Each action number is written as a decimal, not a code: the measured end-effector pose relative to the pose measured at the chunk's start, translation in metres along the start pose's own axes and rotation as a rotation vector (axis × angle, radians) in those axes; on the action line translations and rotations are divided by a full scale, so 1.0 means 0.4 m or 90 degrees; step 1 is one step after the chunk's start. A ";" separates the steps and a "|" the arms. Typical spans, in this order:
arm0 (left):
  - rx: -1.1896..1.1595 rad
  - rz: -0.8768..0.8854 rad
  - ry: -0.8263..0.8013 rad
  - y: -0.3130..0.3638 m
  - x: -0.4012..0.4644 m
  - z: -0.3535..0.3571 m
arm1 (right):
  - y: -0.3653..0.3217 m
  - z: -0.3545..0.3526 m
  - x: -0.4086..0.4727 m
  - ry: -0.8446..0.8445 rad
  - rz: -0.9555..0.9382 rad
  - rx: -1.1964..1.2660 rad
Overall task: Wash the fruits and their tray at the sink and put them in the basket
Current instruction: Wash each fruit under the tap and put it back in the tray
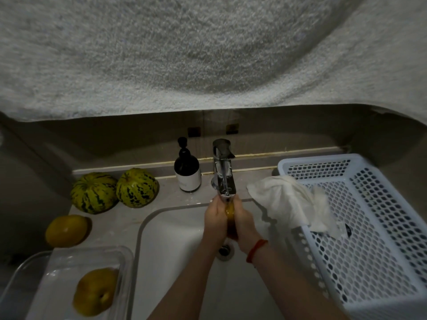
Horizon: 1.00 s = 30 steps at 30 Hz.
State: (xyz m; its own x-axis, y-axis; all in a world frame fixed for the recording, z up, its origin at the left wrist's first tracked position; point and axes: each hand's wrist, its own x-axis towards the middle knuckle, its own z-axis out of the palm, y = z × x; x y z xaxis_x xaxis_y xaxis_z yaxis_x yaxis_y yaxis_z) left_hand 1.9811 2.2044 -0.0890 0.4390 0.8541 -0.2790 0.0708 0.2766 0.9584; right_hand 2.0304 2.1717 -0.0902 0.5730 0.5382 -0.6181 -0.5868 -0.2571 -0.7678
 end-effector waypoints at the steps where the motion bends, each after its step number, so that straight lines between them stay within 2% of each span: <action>1: -0.066 -0.048 0.006 0.003 -0.004 -0.002 | 0.012 0.004 0.001 0.058 -0.111 -0.082; 3: -0.222 -0.186 0.001 0.018 -0.007 -0.006 | 0.034 0.005 0.000 0.096 -0.322 -0.194; 4: -0.295 -0.263 -0.018 0.027 -0.008 -0.014 | 0.041 0.006 -0.002 0.072 -0.371 -0.227; 6: -0.346 -0.331 -0.065 0.046 -0.008 -0.035 | 0.051 0.008 0.000 0.010 -0.381 -0.262; 9: -0.284 -0.352 -0.101 0.066 0.007 -0.060 | 0.056 0.020 0.000 -0.027 -0.367 -0.262; 11: -0.233 -0.367 -0.101 0.077 0.012 -0.061 | 0.065 0.014 0.001 -0.036 -0.406 -0.315; 13: -0.184 -0.343 -0.056 0.067 0.017 -0.052 | 0.071 -0.002 0.003 -0.056 -0.438 -0.341; 15: -0.140 -0.254 -0.026 0.053 0.011 -0.033 | 0.061 -0.011 -0.001 -0.052 -0.429 -0.281; 19: -0.153 -0.111 -0.095 0.032 -0.012 -0.010 | 0.014 0.006 0.007 0.048 -0.355 -0.174; 20: -0.125 -0.077 -0.102 0.028 -0.014 -0.011 | 0.001 0.011 0.011 0.059 -0.280 -0.169; 22: -0.025 -0.009 -0.092 0.020 -0.011 -0.015 | -0.023 0.017 0.021 0.055 -0.058 -0.149; 23: 0.024 0.017 -0.077 0.017 -0.009 -0.018 | -0.034 0.014 0.023 0.023 0.050 -0.106; 25: 0.115 0.068 -0.044 0.011 0.002 -0.024 | -0.045 0.014 0.018 -0.060 0.168 0.025; 27: 0.132 0.071 -0.039 0.009 0.015 -0.031 | -0.041 0.022 0.017 -0.051 0.141 -0.001; 28: 0.092 0.042 -0.047 0.012 0.016 -0.034 | -0.029 0.025 0.018 -0.012 0.079 -0.079; 30: -0.011 -0.030 -0.058 0.021 0.008 -0.036 | -0.003 0.027 0.014 0.087 -0.121 -0.220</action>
State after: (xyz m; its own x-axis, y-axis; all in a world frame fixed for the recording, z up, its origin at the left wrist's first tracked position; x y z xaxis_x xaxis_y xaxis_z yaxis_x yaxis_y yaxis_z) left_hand 1.9703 2.2158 -0.0827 0.5150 0.7968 -0.3160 0.0781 0.3235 0.9430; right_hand 2.0283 2.1836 -0.0911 0.7373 0.4963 -0.4583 -0.2497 -0.4302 -0.8675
